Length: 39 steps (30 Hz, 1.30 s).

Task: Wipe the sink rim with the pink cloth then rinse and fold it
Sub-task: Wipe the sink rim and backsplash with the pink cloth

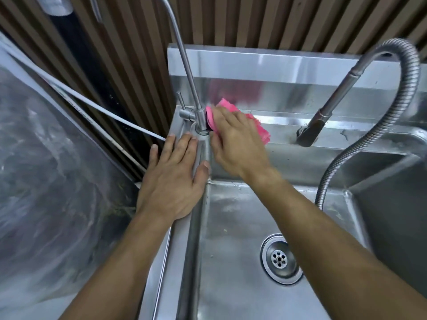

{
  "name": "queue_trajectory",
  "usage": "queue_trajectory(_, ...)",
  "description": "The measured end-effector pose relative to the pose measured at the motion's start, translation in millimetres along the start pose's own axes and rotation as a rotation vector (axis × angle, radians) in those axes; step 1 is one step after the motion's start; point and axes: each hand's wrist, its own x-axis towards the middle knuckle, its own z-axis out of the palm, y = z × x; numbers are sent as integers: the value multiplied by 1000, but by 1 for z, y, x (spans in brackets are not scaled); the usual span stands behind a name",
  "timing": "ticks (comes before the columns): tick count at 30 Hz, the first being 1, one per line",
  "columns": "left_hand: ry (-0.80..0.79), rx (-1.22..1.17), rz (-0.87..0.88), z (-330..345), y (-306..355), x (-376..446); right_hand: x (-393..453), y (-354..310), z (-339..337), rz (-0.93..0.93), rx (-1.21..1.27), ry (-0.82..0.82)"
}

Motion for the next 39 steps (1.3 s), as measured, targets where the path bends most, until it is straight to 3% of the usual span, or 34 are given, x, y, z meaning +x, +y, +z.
queue_trajectory(3, -1, -21, -3, 0, 0, 1, 5, 22, -8, -7, -150, -130)
queue_trajectory(6, -10, -28, -3, -1, 0, -1, -8, 32, -12, 66, -134, -190)
queue_trajectory(11, -8, -14, 8, 0, 0, -3, -17, -7, 14, 270, -230, -41)
queue_trajectory(14, 3, -25, 15, -1, 0, -3, -10, -23, 29, 185, -290, -32)
queue_trajectory(17, -3, -17, 15, -2, 1, -3, -13, 5, 17, 26, -336, -85)
queue_trajectory(19, 0, -19, 16, -3, 1, -3, -23, 31, 5, 16, -354, -69)
queue_trajectory(22, 12, -18, 15, -3, 1, -4, -39, 44, -3, 176, -343, 23)
queue_trajectory(25, 26, -7, 15, -1, 2, -2, -26, 11, 13, 368, -254, 92)
queue_trajectory(28, 35, -19, 25, -1, 0, -3, -5, -29, 33, 259, -155, 22)
queue_trajectory(32, 29, -41, 31, -1, -1, -3, -15, 10, 21, 60, -293, 19)
queue_trajectory(35, 22, -36, 32, -1, -1, -4, -33, 40, 6, 140, -329, 60)
queue_trajectory(39, 29, -1, 12, 1, 2, -4, -24, 15, 20, 276, -264, 120)
